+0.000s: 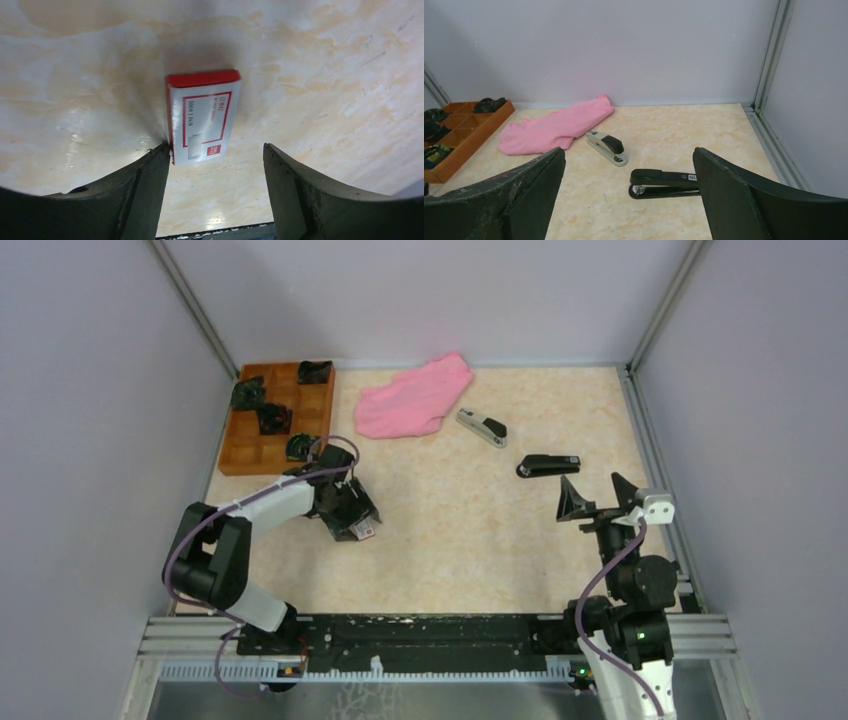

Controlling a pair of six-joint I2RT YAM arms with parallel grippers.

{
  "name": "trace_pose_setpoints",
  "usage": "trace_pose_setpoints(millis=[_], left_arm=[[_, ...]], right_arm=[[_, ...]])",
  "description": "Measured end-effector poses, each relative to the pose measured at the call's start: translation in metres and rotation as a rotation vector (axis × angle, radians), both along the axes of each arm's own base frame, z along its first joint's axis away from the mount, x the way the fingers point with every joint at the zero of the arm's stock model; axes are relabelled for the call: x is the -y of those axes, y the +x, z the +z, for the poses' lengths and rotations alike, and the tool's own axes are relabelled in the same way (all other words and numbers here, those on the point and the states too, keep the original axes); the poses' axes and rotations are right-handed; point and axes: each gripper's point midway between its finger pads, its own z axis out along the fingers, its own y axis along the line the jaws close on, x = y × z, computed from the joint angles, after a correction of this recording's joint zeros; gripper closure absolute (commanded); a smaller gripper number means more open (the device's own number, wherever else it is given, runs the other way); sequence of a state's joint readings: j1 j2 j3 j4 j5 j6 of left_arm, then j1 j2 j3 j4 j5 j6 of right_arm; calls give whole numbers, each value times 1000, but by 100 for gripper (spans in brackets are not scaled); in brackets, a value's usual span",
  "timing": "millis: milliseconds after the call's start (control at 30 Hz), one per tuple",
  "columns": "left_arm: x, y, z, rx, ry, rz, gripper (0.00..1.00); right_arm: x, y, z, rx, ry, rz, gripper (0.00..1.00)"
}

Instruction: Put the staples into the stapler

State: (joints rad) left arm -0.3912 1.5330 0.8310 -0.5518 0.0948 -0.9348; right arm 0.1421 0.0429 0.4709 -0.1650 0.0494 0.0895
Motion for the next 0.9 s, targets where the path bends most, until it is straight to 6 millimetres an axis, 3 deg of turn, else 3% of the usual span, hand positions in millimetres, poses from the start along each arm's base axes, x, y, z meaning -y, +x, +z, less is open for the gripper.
trace_pose_setpoints(millis=[467,733,900], left_arm=[[63,20,8,113,-162,-102,22],[85,39,20,230,-233,-150,16],[82,40,36,329,-239,-188,15]], right_arm=[[-14,6,-8,-42,-16,74,1],[-40,19,-26,-150,-15,205,1],[-64,23,-23,-203,-34,341,1]])
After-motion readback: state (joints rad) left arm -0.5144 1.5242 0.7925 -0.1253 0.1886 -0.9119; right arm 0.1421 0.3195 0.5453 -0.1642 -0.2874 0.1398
